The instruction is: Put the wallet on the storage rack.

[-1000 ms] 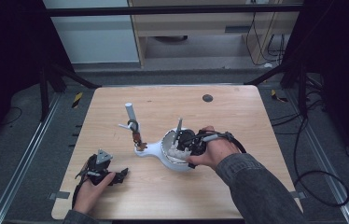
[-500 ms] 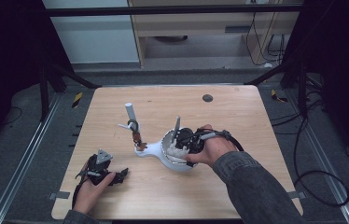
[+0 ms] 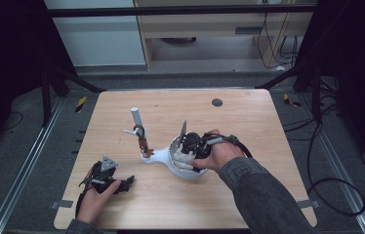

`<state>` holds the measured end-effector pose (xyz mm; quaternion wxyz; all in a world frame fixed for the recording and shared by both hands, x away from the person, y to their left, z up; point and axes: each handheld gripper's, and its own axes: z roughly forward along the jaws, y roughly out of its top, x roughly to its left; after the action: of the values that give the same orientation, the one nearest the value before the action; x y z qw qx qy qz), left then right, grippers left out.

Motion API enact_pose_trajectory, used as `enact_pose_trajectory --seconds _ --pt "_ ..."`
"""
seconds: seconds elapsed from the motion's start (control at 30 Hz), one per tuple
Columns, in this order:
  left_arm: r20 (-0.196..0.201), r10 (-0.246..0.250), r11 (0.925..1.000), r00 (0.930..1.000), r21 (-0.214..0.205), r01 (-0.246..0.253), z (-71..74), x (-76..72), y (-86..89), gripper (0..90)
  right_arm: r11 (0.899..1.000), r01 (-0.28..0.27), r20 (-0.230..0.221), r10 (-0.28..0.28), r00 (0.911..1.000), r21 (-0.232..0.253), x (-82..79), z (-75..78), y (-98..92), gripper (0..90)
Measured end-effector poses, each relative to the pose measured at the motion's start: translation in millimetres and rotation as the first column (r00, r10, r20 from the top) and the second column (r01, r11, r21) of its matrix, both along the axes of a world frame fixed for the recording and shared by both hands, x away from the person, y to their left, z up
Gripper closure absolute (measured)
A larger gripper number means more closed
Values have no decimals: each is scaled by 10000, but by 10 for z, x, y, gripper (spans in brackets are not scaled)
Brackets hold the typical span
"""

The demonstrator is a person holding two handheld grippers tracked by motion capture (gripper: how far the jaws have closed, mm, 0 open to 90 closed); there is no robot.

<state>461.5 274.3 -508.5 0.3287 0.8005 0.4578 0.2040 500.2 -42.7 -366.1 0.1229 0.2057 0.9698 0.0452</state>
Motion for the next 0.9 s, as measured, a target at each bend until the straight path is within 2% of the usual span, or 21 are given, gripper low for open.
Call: enact_pose_trajectory --seconds 0.9 --pt "16 -34 10000 10000 3 34 0 1 -8 8 9998 190 -70 -190 9998 -41 127 -87 51 313"
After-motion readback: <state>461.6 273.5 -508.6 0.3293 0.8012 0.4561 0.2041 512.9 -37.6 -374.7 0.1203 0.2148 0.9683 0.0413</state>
